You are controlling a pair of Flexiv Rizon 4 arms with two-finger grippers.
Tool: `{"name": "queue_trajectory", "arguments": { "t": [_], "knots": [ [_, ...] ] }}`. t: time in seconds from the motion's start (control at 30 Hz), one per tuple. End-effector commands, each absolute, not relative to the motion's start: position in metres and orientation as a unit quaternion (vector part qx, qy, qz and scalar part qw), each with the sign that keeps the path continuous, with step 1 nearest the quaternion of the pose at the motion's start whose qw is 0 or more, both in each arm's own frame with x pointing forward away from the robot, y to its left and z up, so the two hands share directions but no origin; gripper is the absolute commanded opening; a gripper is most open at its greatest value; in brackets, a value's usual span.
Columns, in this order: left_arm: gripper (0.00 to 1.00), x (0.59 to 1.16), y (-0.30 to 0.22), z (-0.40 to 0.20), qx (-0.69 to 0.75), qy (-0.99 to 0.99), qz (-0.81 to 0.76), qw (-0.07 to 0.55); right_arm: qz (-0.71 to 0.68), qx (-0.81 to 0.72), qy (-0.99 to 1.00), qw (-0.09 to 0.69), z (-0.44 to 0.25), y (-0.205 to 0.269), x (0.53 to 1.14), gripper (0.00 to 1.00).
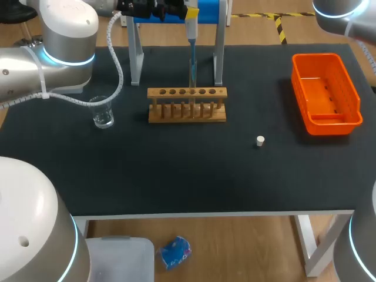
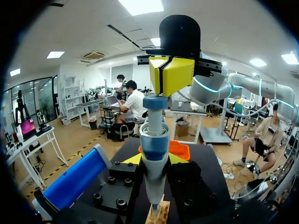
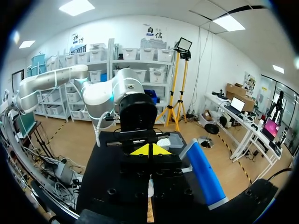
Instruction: Invert the test tube, pick up the pipette, mount the tip to pipette, aspirate from beaker and dispense into the tube, eject the tip, return the pipette, and cap with the stopper.
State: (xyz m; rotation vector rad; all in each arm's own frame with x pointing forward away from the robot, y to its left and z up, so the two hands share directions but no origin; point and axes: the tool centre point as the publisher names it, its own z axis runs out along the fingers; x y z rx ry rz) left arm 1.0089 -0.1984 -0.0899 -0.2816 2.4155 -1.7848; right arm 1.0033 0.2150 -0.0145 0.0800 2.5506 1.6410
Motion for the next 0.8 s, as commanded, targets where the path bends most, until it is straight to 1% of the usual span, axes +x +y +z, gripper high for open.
{"name": "queue_trajectory", "arguments": {
  "t": [0.03, 0.8],
  "knots": [
    [0.00, 1.009, -0.199, -0.088, -0.093, 0.798, -0.592, 0.063, 0.540, 0.027, 0.840, 0.052, -0.017, 0.214, 1.003, 0.00],
    [0.00, 1.009, -0.199, -0.088, -0.093, 0.798, -0.592, 0.063, 0.540, 0.035, 0.840, 0.038, -0.035, 0.214, 0.998, 0.00]
  ]
}}
